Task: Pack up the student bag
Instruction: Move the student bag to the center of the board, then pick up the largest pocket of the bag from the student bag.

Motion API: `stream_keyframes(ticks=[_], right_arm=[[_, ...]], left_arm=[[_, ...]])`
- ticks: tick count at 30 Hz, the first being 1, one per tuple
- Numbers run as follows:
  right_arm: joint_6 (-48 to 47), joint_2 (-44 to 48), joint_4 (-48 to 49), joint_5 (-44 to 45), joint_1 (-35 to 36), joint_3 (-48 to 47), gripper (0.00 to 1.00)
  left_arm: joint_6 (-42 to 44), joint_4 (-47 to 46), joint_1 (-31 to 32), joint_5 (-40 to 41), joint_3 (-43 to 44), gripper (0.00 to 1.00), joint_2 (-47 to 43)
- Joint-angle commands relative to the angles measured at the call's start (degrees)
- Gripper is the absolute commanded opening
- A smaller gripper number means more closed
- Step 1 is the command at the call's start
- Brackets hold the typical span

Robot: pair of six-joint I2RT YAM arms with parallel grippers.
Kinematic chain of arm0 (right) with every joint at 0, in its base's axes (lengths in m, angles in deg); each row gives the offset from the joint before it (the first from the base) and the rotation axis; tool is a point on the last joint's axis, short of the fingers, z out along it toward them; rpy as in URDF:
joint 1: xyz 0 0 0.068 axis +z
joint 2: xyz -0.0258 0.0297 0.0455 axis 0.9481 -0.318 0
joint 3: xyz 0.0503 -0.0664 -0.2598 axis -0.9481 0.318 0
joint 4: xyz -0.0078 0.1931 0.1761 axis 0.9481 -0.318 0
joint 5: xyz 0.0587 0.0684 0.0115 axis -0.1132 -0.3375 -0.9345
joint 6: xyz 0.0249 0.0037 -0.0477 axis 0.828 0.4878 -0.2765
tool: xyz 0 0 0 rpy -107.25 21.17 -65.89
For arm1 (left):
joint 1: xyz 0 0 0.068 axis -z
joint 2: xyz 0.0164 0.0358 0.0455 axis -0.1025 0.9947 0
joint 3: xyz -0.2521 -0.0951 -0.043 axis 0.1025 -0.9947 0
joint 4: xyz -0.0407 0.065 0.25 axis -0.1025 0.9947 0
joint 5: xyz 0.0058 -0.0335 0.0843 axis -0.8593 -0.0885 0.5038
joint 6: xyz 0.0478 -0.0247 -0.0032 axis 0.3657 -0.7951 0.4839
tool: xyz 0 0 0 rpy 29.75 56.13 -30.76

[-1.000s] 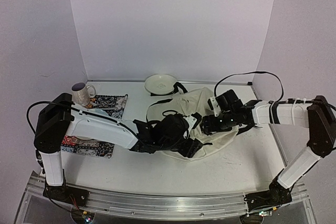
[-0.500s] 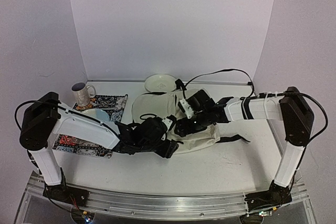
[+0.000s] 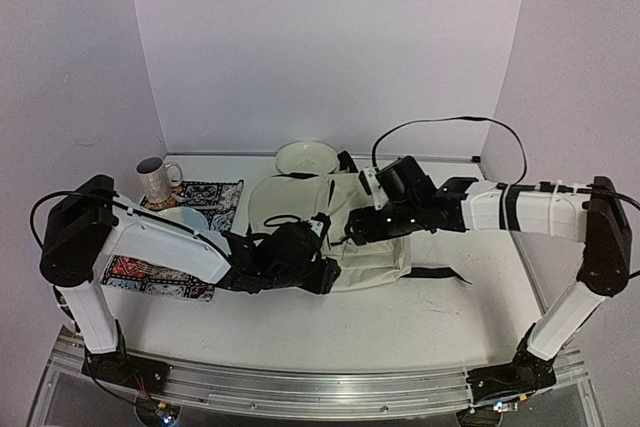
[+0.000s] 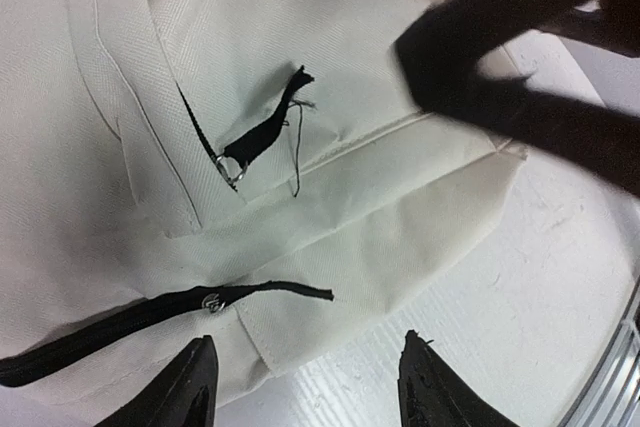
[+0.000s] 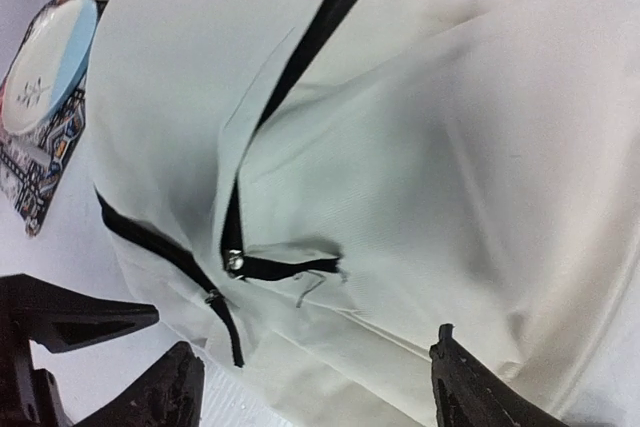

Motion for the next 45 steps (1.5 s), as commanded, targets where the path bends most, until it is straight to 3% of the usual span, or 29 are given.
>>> stream_keyframes(ticks=[1, 5, 12, 28, 45], right_arm=[[3.8, 3.8, -2.5, 7.2, -1.9, 3.2, 0.78], [4.0, 4.4, -2.5, 7.8, -2.0, 4.1, 0.78], [3.4, 4.2, -2.5, 7.2, -2.0, 4.4, 0.79], [2.7, 3.3, -0.7, 4.3, -2.0, 5.0, 0.79], [1.6, 2.7, 0.9, 0.8, -1.9, 5.8, 0.79]], left_arm=[[-5.8, 0.0, -0.1, 1.9, 5.7, 0.56, 3.7], [-7.2, 3.3, 0.0, 3.0, 10.4, 0.51, 6.8], [-9.6, 11.4, -0.6, 4.8, 16.5, 0.50, 12.3], [-12.4, 18.7, -0.5, 8.2, 16.1, 0.53, 11.1], [-13.2, 21.1, -0.6, 9.9, 9.4, 0.50, 4.4]])
